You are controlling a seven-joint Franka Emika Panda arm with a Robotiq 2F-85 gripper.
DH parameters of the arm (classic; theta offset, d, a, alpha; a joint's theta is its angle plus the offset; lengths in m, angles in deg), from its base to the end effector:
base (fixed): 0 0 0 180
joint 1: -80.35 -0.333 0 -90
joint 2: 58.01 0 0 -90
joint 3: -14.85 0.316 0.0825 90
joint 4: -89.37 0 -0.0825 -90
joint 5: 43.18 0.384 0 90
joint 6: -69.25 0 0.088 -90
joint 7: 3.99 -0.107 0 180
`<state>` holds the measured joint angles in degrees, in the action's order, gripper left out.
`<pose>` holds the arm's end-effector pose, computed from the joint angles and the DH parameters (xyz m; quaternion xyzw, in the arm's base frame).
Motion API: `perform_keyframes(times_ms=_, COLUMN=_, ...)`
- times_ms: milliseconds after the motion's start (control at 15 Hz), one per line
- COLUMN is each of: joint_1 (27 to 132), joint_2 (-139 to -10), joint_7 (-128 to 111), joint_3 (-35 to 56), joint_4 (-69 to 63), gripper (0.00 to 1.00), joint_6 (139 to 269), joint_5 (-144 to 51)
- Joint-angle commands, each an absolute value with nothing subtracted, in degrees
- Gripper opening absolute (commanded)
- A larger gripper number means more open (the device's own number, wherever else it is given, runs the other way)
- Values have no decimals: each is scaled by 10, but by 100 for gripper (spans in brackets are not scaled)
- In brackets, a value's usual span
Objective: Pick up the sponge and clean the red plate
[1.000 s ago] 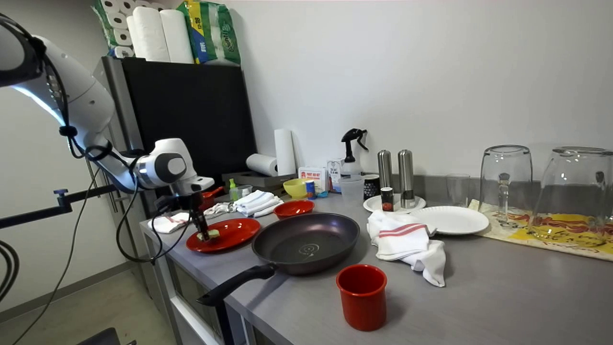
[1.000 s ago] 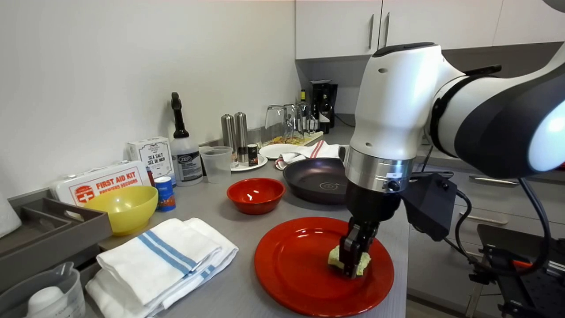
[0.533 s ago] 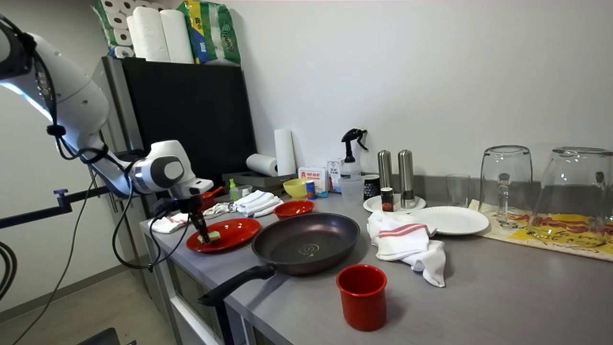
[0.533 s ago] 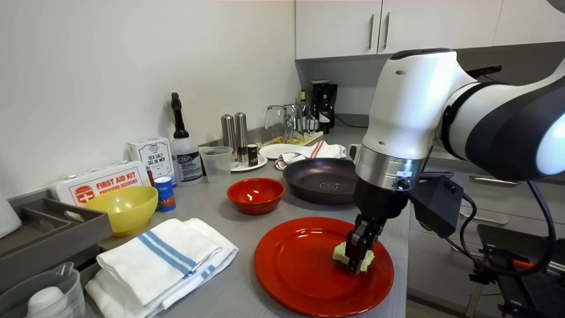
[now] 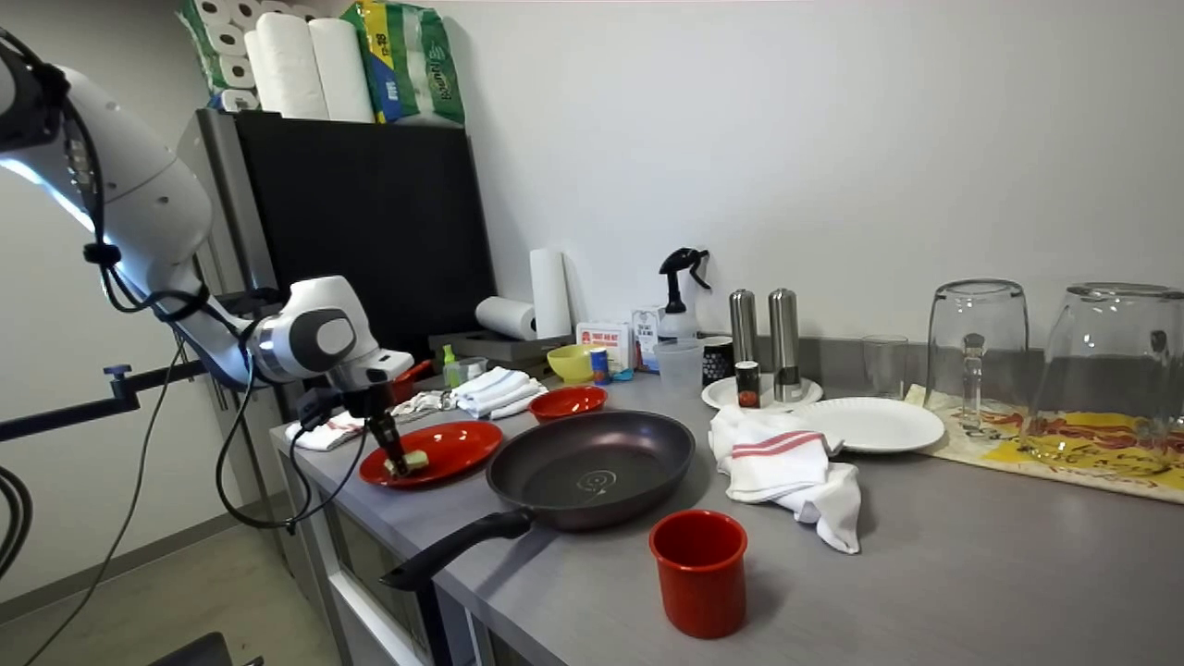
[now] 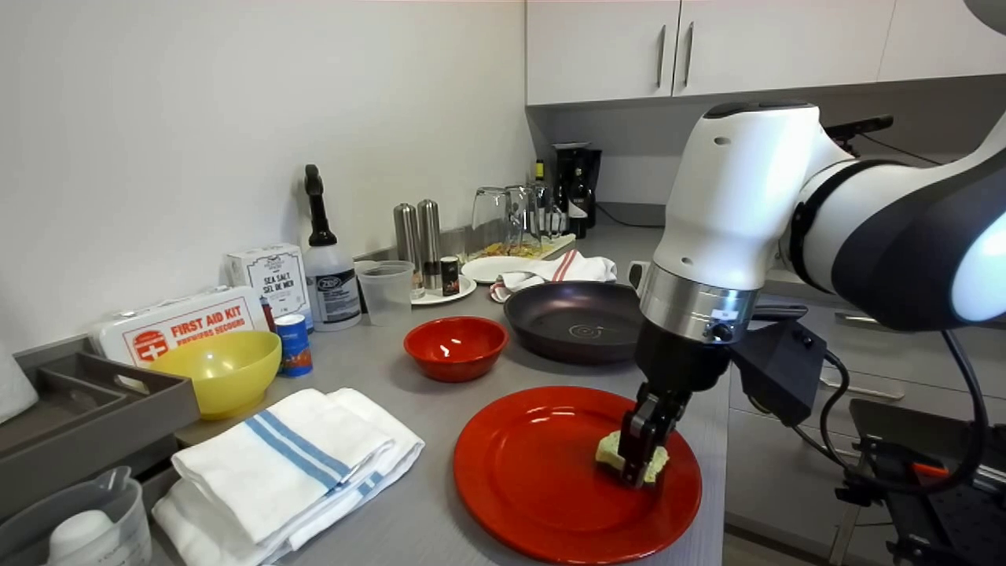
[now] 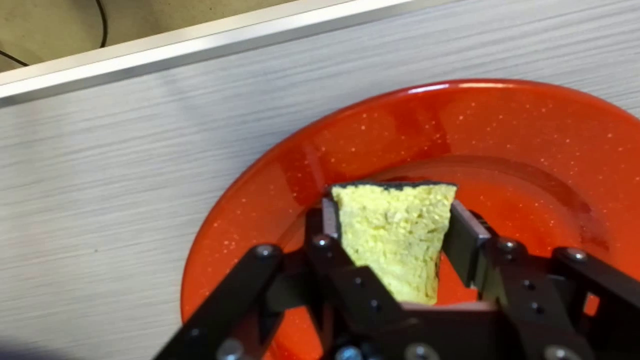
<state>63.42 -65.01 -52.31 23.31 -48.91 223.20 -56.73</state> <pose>0.4568 0.2256 0.2757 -0.9909 0.0984 -0.0918 0.0052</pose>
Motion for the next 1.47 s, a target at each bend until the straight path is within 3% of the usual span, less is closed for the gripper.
perform_keyframes(times_ms=0, joint_1=636, joint_2=-638, joint_7=-535, joint_3=230, joint_4=-504, gripper=27, joint_6=2245, joint_5=-578)
perform_keyframes(times_ms=1400, joint_1=641, joint_2=-652, joint_7=-602, joint_3=188, joint_4=-479, gripper=27, joint_6=2231, joint_5=-738)
